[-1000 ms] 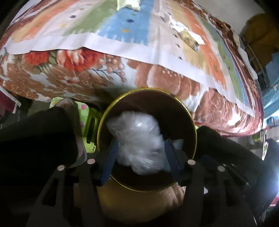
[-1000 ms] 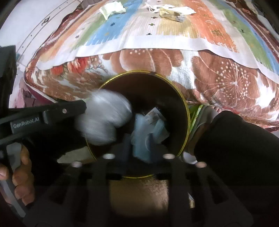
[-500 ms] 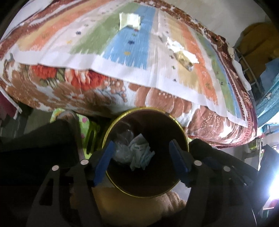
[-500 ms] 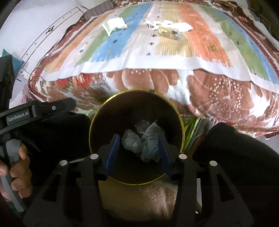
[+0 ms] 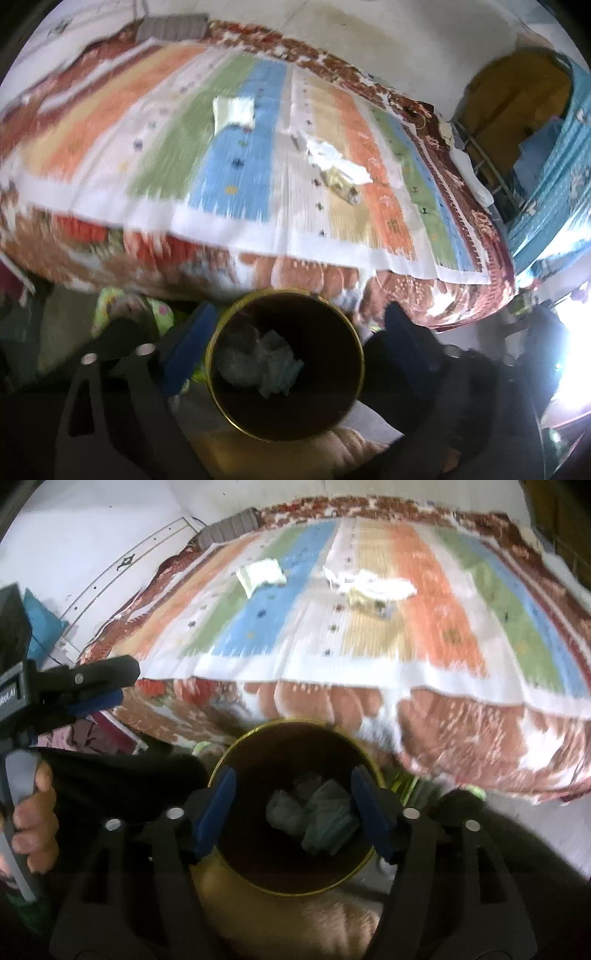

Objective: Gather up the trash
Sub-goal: 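Move both tools back over the white tissues and yellow packet, then grasp the yellow packet with the right tool while the left tool grasps a white tissue, then carry the yellow packet in the right tool and the tissue in the left tool to the bin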

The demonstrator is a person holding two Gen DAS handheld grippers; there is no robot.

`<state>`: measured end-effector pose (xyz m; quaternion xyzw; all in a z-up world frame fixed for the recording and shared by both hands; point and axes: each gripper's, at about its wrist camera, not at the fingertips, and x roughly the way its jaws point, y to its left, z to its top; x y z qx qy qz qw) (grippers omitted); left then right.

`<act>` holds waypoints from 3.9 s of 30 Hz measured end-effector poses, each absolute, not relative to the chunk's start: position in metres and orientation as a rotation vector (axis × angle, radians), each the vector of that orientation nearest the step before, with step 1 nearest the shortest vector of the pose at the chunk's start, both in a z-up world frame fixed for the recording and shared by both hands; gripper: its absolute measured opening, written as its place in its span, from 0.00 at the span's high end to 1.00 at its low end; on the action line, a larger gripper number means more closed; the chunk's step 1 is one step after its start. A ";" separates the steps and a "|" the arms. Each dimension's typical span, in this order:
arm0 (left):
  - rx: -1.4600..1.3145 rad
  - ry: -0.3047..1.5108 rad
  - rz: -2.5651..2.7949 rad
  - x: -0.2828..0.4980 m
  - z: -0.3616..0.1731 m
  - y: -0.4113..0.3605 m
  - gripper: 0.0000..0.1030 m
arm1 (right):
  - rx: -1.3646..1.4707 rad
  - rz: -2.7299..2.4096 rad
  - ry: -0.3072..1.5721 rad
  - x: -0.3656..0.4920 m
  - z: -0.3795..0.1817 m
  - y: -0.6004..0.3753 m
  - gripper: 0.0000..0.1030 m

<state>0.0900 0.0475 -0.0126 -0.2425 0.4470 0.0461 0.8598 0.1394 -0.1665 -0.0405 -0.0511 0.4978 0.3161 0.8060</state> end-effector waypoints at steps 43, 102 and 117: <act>-0.481 1.028 0.003 0.332 -0.037 0.108 0.13 | -0.248 0.686 0.982 0.325 -0.025 -0.116 0.10; -0.519 1.048 0.040 0.386 -0.066 0.119 0.97 | -0.287 0.681 1.065 0.404 -0.087 -0.086 0.97; -0.608 0.982 -0.047 0.322 -0.019 0.109 0.97 | -0.231 0.680 1.040 0.372 -0.050 -0.094 0.97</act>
